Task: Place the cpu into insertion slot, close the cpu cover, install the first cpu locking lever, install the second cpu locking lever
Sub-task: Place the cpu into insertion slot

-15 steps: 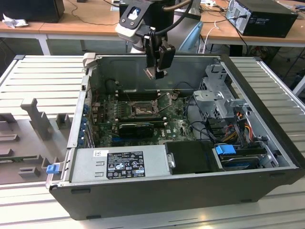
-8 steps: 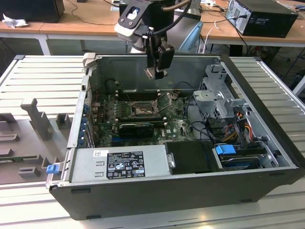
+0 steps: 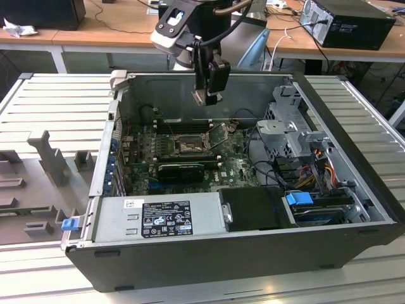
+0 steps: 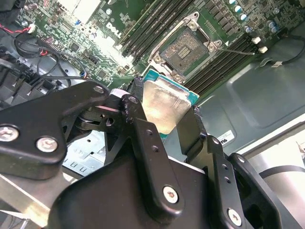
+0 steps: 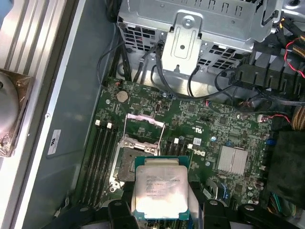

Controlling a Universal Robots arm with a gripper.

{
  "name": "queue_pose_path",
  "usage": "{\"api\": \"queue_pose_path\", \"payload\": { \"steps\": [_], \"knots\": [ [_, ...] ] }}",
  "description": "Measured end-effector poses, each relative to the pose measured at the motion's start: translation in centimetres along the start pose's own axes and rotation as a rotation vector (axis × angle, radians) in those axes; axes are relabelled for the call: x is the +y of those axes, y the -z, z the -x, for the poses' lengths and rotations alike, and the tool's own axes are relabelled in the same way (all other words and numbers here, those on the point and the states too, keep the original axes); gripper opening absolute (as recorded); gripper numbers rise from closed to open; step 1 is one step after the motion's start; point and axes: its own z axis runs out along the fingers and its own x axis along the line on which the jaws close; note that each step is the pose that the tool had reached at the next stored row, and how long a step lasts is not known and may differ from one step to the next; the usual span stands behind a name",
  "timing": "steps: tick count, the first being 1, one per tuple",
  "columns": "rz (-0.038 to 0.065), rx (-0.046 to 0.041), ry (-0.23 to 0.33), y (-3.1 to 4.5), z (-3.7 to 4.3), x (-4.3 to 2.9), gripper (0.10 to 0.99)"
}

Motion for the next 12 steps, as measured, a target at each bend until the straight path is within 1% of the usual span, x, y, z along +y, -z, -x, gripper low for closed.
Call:
{"api": "queue_pose_path", "payload": {
  "steps": [8,12],
  "knots": [
    [0.001,-0.0033,-0.035,-0.03,0.00,0.00,0.529],
    [0.000,-0.0084,-0.055,-0.13,-0.05,0.00,0.529]
  ]
}}
